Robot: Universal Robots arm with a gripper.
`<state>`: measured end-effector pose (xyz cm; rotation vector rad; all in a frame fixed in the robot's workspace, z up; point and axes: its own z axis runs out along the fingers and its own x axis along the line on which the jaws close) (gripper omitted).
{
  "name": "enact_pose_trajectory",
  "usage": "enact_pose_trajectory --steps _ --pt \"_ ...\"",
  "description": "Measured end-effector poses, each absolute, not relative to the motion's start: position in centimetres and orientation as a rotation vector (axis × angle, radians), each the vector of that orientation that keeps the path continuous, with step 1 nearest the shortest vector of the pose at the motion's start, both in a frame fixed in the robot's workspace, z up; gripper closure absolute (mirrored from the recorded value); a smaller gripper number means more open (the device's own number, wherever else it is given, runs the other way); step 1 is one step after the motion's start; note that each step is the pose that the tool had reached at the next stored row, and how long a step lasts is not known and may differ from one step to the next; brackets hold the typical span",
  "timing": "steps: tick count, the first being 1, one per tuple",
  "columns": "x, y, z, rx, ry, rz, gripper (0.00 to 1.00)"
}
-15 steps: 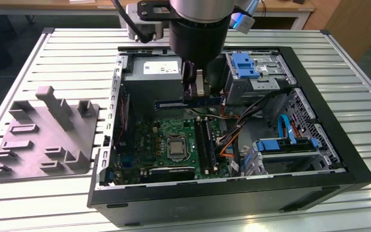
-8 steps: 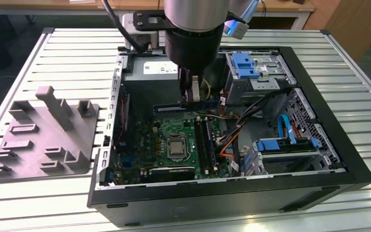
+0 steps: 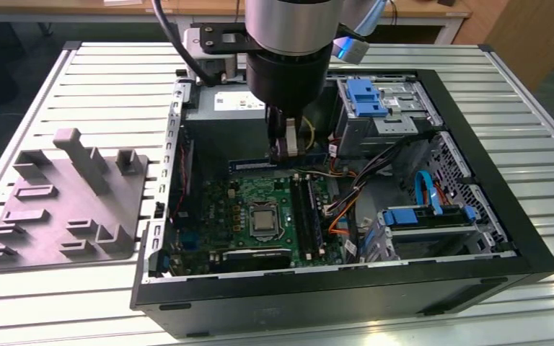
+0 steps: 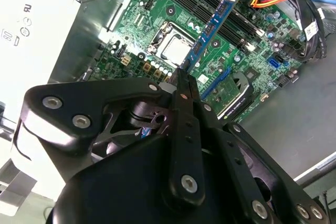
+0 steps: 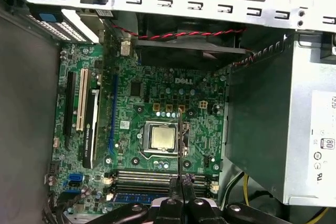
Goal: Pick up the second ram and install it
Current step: 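Pick up the second ram and move it above second insertion slot, then insert the second ram into the second slot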
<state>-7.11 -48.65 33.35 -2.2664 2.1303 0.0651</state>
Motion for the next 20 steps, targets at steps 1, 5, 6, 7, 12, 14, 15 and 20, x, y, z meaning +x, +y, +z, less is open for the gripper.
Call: enact_pose_trajectory --steps 1,5,6,7,12,14,15,20 --pt "-7.12 -48.65 33.35 -2.267 2.13 0.065 0.89" --pt "-7.12 -48.65 33.26 -2.266 2.13 0.065 0.89" --pt "-7.12 -48.65 33.26 -2.266 2.13 0.065 0.89" --pt "-7.12 -48.65 33.26 -2.266 2.13 0.065 0.89" --pt "-7.11 -48.65 33.25 -2.266 2.13 0.065 0.89" --pt "-7.11 -48.65 33.24 -2.264 2.133 0.065 0.89" --pt "-7.11 -48.65 33.23 -2.26 2.137 0.065 0.89" --pt "-7.11 -48.65 33.17 -2.203 2.194 0.064 0.89"
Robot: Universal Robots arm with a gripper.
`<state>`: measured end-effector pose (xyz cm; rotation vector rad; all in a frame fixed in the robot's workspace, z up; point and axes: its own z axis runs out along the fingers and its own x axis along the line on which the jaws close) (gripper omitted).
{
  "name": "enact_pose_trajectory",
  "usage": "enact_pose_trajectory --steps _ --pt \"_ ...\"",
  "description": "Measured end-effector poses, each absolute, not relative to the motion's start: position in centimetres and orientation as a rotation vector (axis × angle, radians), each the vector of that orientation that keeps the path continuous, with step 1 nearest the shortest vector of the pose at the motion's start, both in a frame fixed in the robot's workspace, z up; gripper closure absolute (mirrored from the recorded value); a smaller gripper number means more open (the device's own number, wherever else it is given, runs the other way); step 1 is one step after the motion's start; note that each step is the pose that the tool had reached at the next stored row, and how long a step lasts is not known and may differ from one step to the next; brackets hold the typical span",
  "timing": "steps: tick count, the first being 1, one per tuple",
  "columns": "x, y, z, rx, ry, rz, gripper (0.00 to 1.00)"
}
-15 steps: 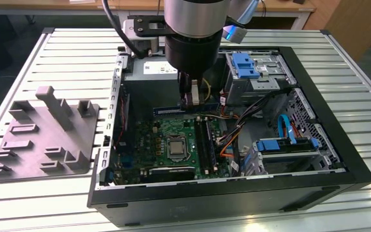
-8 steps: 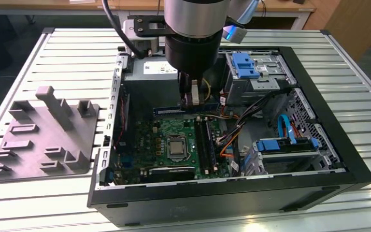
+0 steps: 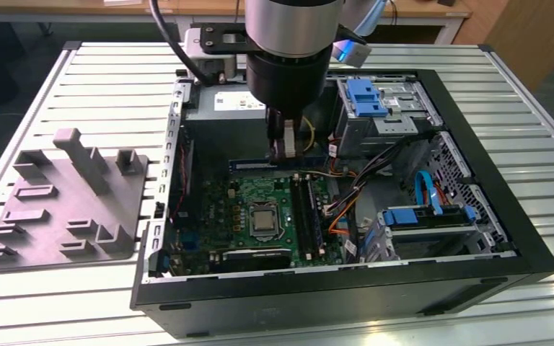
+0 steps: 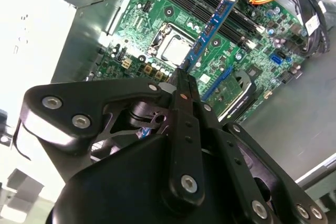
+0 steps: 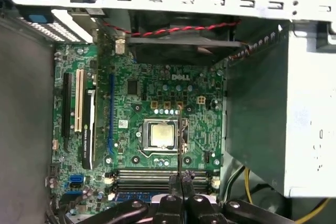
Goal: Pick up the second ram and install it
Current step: 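Insert the second ram into the second slot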
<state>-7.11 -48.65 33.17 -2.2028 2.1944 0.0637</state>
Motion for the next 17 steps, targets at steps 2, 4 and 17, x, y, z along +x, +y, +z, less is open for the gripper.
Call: enact_pose_trajectory --steps 2,4,17 --pt "-7.11 -48.65 33.14 -2.169 2.226 0.063 0.89" --pt "-7.11 -48.65 33.1 -2.134 2.259 0.062 0.89" --pt "-7.11 -48.65 32.76 -1.828 2.507 0.055 0.89"
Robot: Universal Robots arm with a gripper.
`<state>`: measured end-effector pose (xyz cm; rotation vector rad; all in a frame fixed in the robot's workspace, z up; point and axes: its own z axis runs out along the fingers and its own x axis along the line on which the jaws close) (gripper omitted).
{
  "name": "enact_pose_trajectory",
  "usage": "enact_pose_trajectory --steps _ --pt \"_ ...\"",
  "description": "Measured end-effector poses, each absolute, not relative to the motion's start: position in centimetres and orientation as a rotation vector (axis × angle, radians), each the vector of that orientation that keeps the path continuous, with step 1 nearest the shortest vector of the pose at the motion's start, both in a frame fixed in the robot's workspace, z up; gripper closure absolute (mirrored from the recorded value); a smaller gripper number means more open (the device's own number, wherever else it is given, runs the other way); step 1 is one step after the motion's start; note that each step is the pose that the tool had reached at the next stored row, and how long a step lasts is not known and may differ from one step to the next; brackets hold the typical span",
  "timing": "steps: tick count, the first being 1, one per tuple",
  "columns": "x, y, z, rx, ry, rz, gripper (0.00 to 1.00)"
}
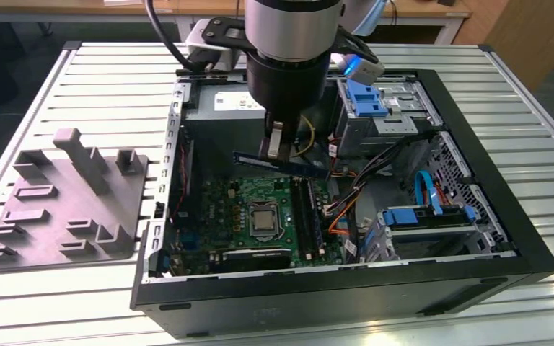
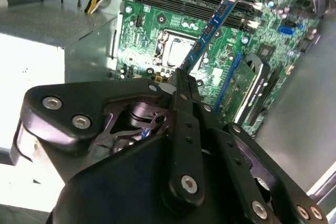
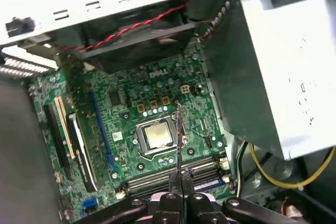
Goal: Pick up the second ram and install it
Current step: 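Insert the second ram into the second slot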
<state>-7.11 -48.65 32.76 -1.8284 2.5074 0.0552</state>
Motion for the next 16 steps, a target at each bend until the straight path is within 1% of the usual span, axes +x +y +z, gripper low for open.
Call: enact_pose_trajectory --steps 16 --pt "-7.11 -48.65 32.37 -1.443 2.742 0.046 0.89"
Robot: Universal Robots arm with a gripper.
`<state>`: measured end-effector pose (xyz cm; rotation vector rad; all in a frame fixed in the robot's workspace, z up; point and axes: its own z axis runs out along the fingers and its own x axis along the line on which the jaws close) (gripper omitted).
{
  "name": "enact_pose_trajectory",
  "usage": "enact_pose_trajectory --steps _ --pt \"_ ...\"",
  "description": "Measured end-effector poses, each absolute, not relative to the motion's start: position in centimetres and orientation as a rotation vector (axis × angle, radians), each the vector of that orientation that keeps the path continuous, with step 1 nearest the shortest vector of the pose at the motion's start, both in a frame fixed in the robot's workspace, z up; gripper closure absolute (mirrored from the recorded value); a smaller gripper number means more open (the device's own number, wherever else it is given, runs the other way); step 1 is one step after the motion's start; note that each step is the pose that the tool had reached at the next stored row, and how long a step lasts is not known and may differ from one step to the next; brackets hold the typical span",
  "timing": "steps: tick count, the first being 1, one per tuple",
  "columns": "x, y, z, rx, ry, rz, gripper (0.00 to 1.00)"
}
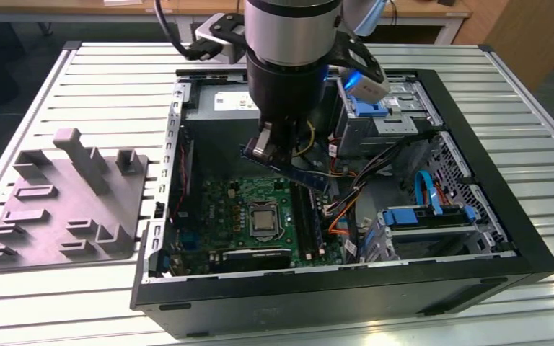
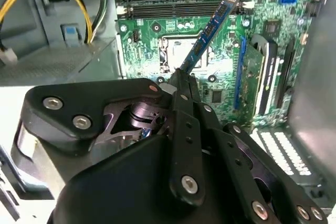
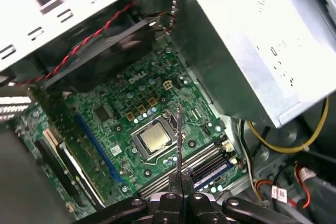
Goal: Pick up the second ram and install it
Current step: 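Insert the second ram into the second slot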
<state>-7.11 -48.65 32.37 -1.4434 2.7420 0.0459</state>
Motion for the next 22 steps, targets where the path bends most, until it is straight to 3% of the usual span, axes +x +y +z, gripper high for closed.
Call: enact_pose_trajectory --steps 22 --pt "-7.11 -48.65 31.93 -0.868 2.969 0.032 0.89"
